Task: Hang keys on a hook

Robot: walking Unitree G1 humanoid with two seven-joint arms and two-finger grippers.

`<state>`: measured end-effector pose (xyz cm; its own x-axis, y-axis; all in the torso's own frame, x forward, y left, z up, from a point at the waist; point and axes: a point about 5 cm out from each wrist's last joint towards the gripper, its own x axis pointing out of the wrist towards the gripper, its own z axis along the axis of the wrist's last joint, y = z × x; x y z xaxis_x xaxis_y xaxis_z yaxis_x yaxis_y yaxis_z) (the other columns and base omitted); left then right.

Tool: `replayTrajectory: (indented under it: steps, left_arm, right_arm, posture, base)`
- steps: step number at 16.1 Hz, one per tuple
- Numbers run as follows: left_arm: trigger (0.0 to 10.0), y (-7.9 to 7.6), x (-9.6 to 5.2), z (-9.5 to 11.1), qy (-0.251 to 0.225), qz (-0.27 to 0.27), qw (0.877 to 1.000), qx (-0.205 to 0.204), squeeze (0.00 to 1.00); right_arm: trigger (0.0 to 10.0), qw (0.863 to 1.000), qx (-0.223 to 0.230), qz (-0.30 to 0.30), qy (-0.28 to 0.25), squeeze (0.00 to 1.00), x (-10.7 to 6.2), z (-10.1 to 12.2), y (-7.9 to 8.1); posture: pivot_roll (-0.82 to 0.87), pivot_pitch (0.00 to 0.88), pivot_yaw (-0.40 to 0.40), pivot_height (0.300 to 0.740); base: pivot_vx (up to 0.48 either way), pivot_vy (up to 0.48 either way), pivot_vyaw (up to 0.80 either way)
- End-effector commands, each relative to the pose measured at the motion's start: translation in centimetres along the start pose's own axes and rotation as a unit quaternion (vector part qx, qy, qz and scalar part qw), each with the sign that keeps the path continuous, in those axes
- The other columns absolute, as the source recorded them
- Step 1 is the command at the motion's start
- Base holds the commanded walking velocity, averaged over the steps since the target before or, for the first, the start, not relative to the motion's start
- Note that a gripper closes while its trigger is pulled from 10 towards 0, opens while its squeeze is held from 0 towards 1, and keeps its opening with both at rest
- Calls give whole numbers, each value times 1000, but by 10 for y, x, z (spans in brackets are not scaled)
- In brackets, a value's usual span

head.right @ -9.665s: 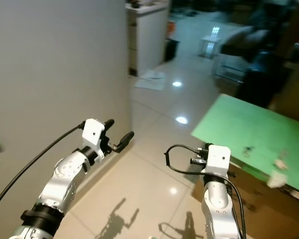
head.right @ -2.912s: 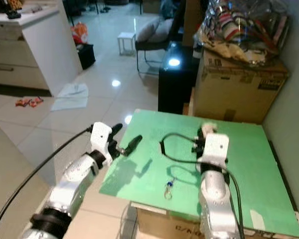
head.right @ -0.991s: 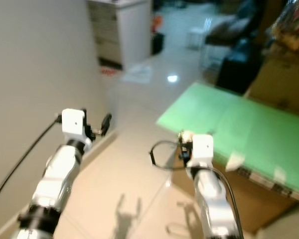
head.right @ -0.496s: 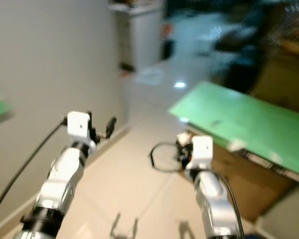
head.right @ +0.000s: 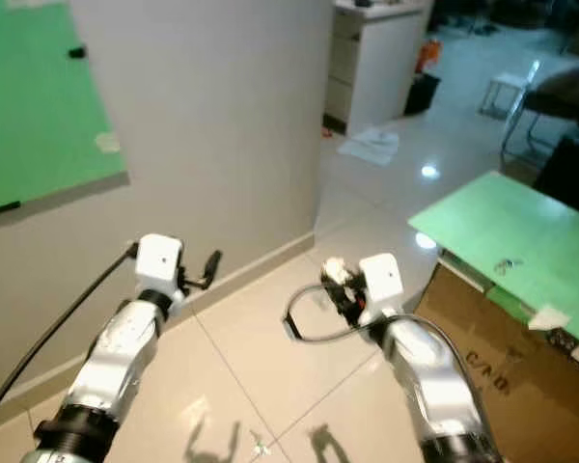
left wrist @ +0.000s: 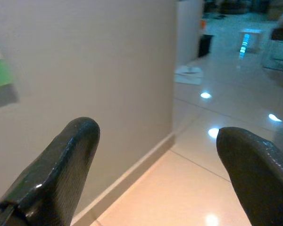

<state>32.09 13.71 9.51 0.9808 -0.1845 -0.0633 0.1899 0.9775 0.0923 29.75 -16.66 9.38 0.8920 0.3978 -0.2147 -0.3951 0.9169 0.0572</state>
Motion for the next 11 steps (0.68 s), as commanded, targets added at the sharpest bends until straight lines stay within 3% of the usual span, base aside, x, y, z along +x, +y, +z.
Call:
replayTrajectory:
  steps: [1,3,5,7,11]
  left_arm:
    - [10000,-3,1,7,-20,7,1000,-16,0]
    - [10000,-5,1,15,-45,14,999,-23,0]
    - [10000,-5,1,17,-48,30,998,-27,0]
    - [10000,-3,-1,15,-42,42,998,-27,0]
    - [10000,3,-1,12,-31,67,997,-15,0]
  right_arm:
    - [0,1000,-8,-28,-7,0,0,0,-6]
    - [0,999,0,-44,-12,0,3,-2,-3]
    - [0,998,15,-62,-20,0,8,-5,2]
    - [0,999,14,-38,-22,0,12,-7,12]
    - [0,999,3,-22,-23,0,14,-6,13]
  posture:
    - [-135,0,0,736]
    - [-129,0,-5,736]
    - [-117,0,-12,736]
    - [-109,0,-14,736]
    - [-99,0,-16,736]
  base:
    - [0,0,531]
    - [0,0,525]
    - [0,-442,516]
    - [0,-441,516]
    - [0,-437,513]
